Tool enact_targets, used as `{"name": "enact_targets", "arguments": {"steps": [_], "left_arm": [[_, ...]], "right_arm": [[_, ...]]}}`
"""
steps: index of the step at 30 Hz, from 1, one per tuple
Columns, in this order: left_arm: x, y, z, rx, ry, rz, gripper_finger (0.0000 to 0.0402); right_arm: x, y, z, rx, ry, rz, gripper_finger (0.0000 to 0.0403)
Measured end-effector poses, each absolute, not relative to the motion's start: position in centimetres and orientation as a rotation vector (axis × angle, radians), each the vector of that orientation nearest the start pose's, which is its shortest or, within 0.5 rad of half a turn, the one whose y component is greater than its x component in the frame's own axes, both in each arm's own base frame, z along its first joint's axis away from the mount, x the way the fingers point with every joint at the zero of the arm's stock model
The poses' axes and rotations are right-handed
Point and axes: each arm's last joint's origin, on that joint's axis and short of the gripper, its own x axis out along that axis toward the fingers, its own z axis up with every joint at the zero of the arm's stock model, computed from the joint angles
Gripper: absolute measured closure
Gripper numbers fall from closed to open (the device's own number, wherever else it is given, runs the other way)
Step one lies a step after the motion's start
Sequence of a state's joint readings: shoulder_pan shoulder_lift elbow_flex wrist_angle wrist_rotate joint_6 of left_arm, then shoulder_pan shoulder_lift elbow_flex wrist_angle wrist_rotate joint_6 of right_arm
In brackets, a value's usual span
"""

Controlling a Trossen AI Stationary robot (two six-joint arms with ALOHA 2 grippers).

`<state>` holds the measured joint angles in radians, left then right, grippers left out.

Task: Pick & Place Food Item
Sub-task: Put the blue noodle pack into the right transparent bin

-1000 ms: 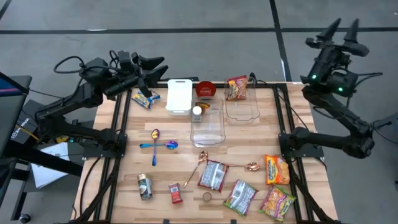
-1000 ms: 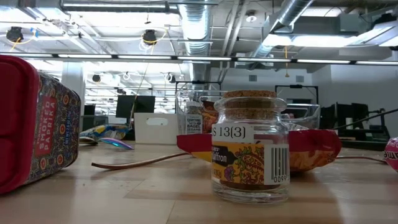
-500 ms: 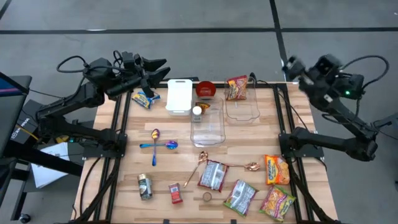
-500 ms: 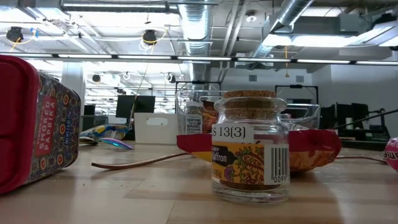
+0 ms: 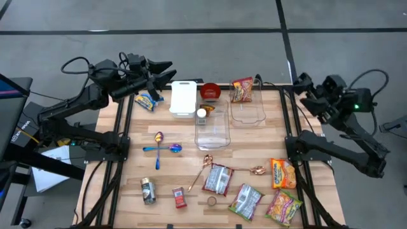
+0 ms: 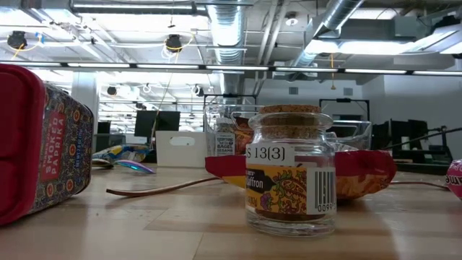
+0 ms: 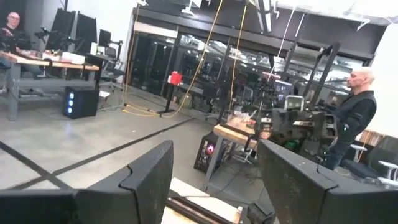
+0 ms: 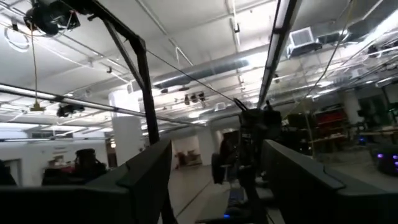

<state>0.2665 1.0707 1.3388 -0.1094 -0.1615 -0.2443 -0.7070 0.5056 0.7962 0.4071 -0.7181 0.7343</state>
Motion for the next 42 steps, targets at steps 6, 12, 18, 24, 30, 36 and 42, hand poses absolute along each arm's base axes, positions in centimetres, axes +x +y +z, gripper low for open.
{"name": "enact_targets", "arguments": {"steps": [6,12,18,24,30,36,42], "left_arm": [[20.5,6.1,47.1,-0.224,-0.198,0.407,0.0175],[20.9,6.2,46.8,-0.214,-0.174,0.411,0.0175],[21.0,6.2,46.7,-0.201,-0.162,0.417,0.0175],[21.0,6.2,46.6,-0.199,-0.160,0.417,0.0175],[21.0,6.2,46.5,-0.197,-0.150,0.418,0.0175],[21.0,6.2,46.4,-0.179,-0.130,0.420,0.0175],[21.1,6.0,46.3,-0.180,-0.123,0.409,0.0175]], "right_arm": [[5.5,-3.0,39.4,0.377,-0.483,-0.081,0.0159],[5.0,-2.8,38.0,0.252,-0.379,-0.226,0.0159],[4.5,-2.2,38.2,0.155,-0.380,-0.170,0.0159],[4.5,-2.1,38.1,0.164,-0.373,-0.164,0.0159],[4.6,-2.2,38.1,0.165,-0.371,-0.164,0.0159],[4.6,-2.2,38.1,0.164,-0.372,-0.164,0.0159],[4.6,-2.2,38.1,0.165,-0.372,-0.165,0.0159]]}}
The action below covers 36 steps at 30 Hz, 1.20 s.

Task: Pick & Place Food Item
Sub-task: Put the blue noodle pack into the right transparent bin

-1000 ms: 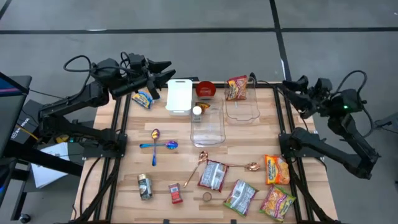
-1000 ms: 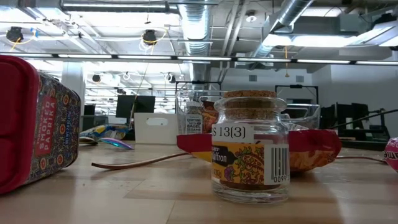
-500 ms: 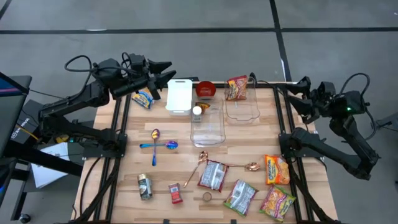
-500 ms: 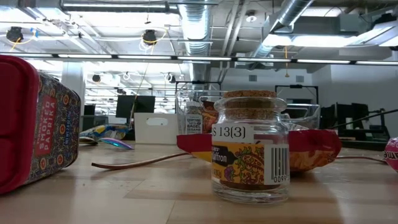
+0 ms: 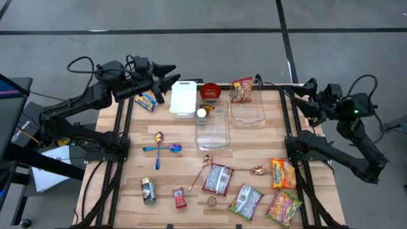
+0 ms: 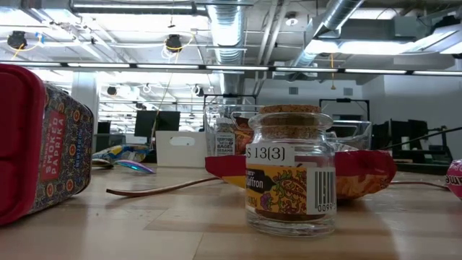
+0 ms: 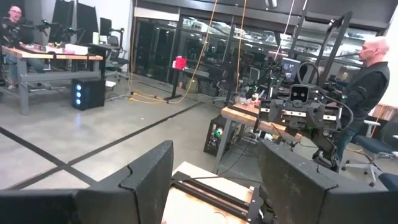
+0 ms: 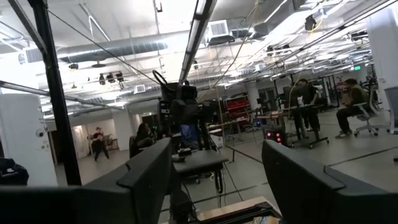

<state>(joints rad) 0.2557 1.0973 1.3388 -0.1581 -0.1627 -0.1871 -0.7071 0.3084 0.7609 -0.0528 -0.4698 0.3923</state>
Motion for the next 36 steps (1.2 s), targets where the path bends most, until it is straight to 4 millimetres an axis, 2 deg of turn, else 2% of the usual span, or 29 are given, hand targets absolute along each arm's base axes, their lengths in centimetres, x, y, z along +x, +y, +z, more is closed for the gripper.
{"name": "enact_targets", "arguments": {"steps": [23,36], "left_arm": [[21.15,5.69,46.34,-0.183,-0.122,0.397,0.0175],[21.32,5.09,45.59,-0.164,-0.036,0.376,0.0175]], "right_arm": [[4.56,-2.17,38.11,0.164,-0.372,-0.164,0.0159],[4.56,-2.17,38.11,0.165,-0.372,-0.164,0.0159]]}}
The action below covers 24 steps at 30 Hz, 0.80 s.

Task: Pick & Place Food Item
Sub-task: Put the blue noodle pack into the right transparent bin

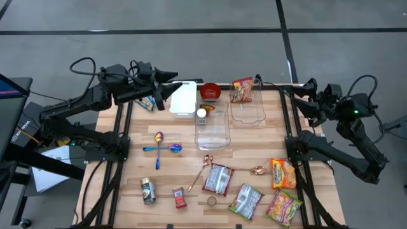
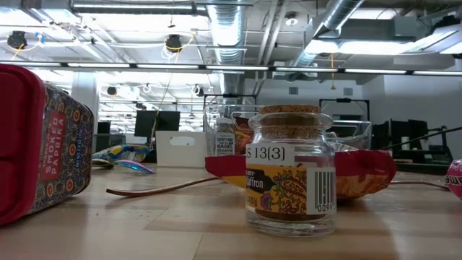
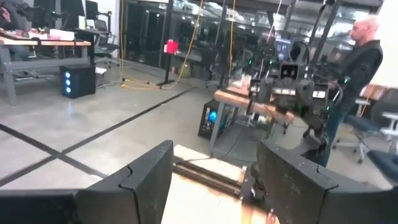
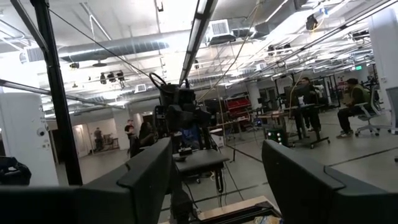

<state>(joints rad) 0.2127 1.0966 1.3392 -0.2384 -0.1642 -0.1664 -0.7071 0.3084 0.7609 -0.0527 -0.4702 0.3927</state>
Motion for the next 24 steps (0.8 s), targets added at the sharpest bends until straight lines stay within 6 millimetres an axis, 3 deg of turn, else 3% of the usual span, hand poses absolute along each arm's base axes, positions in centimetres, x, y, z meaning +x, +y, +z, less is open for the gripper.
{"name": "enact_targets", "arguments": {"steps": [5,10,16,24], "left_arm": [[21.1,5.2,43.7,-0.152,0.160,0.427,0.0175],[19.8,5.5,41.0,-0.183,0.433,0.657,0.0175],[19.1,6.0,38.8,-0.226,0.629,0.852,0.0175],[21.1,10.2,35.0,-0.214,0.914,1.006,0.0175]], "right_arm": [[4.5,-2.2,38.2,0.160,-0.385,-0.171,0.0159],[3.9,-1.9,39.8,0.167,-0.567,-0.168,0.0159],[2.7,-0.8,41.6,0.100,-0.774,-0.075,0.0159],[1.9,-0.2,42.4,-0.005,-0.883,-0.052,0.0159]]}}
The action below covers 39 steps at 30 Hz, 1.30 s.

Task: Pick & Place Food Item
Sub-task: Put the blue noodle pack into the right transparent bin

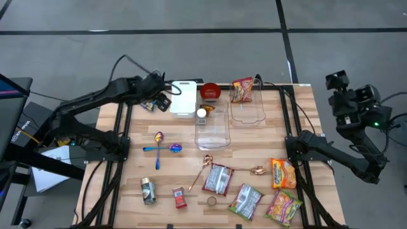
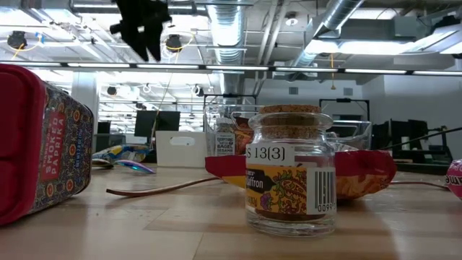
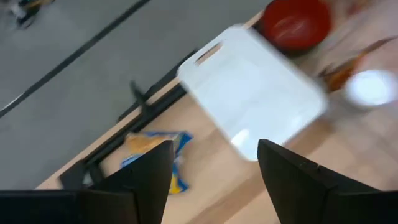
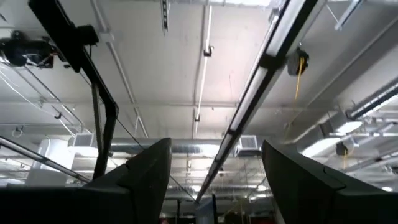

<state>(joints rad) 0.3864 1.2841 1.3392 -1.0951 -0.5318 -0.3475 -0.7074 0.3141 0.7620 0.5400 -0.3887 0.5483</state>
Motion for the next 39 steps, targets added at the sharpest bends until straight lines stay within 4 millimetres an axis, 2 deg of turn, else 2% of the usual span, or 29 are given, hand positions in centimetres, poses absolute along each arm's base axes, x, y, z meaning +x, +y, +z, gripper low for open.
{"name": "enact_targets", "arguments": {"steps": [6,12,15,18,22,29,33,39], "left_arm": [[22.0,14.2,31.9,-0.198,1.131,1.068,0.0175],[22.4,18.2,28.7,-0.219,1.288,1.083,0.0175],[22.5,19.7,27.1,-0.261,1.349,1.066,0.0175],[22.7,20.7,25.7,-0.256,1.390,1.046,0.0175],[22.3,21.0,23.4,-0.282,1.414,1.007,0.0175],[21.1,20.1,19.8,-0.287,1.410,0.973,0.0175],[20.5,19.6,18.6,-0.240,1.459,1.007,0.0175],[20.0,19.8,17.4,-0.256,1.432,1.005,0.0175]], "right_arm": [[1.7,-0.1,42.6,0.132,-0.927,0.010,0.0159],[1.8,-0.4,42.5,0.211,-0.943,-0.022,0.0159],[1.8,-0.5,42.5,0.296,-0.944,0.001,0.0159],[1.9,-0.5,42.4,0.306,-0.940,0.004,0.0159],[1.9,-0.5,42.4,0.312,-0.936,0.014,0.0159],[1.8,-0.5,42.5,0.310,-0.941,0.008,0.0159],[1.8,-0.5,42.5,0.310,-0.950,-0.003,0.0159],[1.8,-0.5,42.5,0.311,-0.957,-0.013,0.0159]]}}
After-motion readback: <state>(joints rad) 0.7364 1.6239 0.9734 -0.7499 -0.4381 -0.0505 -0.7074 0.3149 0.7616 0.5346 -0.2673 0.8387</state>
